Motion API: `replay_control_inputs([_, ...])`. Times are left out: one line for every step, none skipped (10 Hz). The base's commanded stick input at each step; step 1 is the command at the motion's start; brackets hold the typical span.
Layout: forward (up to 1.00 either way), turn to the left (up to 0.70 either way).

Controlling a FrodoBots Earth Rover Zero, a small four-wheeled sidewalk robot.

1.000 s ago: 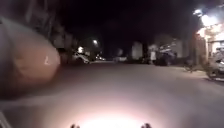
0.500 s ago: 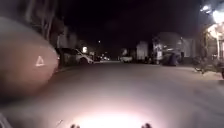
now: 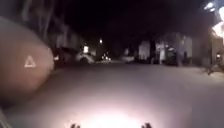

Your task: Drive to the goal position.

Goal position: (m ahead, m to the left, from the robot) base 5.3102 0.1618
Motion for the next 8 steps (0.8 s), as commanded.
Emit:
replay_control_inputs([0.85, 0.00])
replay_control_inputs([0.85, 0.00])
replay_control_inputs([0.85, 0.00])
replay_control_inputs([0.85, 0.00])
replay_control_inputs([0.85, 0.00])
replay_control_inputs([0.85, 0.00])
replay_control_inputs([0.85, 0.00])
replay_control_inputs([0.85, 0.00])
